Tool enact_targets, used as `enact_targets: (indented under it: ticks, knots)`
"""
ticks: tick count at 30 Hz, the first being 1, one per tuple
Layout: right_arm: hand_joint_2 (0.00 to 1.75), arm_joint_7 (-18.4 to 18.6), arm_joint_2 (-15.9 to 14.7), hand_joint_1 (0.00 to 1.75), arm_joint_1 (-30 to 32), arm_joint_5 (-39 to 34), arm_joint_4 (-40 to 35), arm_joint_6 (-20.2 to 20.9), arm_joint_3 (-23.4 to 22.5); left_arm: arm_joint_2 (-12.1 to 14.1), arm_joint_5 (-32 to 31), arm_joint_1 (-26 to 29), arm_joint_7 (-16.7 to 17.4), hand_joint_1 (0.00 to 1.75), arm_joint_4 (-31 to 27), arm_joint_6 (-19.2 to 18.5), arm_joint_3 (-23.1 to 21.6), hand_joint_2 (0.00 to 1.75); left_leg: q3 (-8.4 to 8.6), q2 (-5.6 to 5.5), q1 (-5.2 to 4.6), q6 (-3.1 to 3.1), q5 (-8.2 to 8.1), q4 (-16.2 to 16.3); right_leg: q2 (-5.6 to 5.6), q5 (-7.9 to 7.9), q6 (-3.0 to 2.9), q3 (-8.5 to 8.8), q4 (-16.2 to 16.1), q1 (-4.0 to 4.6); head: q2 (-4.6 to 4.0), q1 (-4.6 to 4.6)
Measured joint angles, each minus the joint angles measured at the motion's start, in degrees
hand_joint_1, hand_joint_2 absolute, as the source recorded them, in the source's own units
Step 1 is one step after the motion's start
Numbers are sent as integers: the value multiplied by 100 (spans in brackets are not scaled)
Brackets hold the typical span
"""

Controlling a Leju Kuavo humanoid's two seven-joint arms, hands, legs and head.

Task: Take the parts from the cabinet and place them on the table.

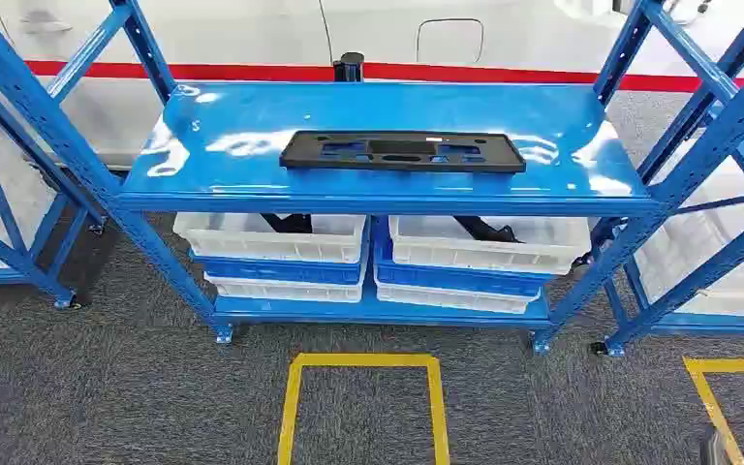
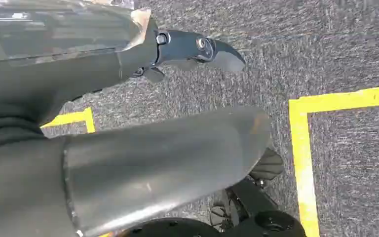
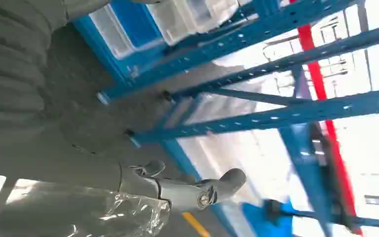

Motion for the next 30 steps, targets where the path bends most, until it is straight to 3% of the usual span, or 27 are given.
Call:
enact_targets:
  ticks: [7, 12, 16, 24, 30]
  knots:
    - [175, -78, 31, 0, 133, 166, -577, -226, 321, -9, -11, -1, -20, 0, 0, 2, 26, 0, 1, 6, 0, 0, 0, 0, 2, 0, 0, 0, 0, 0, 0, 2]
    - [175, -260, 24, 0, 336, 668, -1061, -871, 713, -15, 22, 0, -53, 0, 0, 0, 87, 0, 1, 8, 0, 0, 0, 0, 2, 0, 0, -1, 0, 0, 0, 2]
    - [175, -311, -46, 0, 529, 1547, -1493, -1613, 1200, -39, 118, -1, -122, 0, 0, 6, 221, 0, 1, 9, 0, 0, 0, 0, 2, 0, 0, -1, 0, 1, 0, 2]
    - [175, 430, -463, 0, 885, 4680, -1990, -2819, 2336, -68, 13, -3, -90, 0, -2, 4, 332, 0, 2, 10, 0, 0, 0, 0, 2, 0, 0, 0, 0, 0, 2, 2]
    - [175, 564, -638, 0, 1002, 5253, -2125, -3006, 2720, -79, 9, -5, -87, 0, -2, 2, 341, 0, 1, 11, 0, 0, 0, 0, 2, 0, 0, -3, 0, 0, 0, 2]
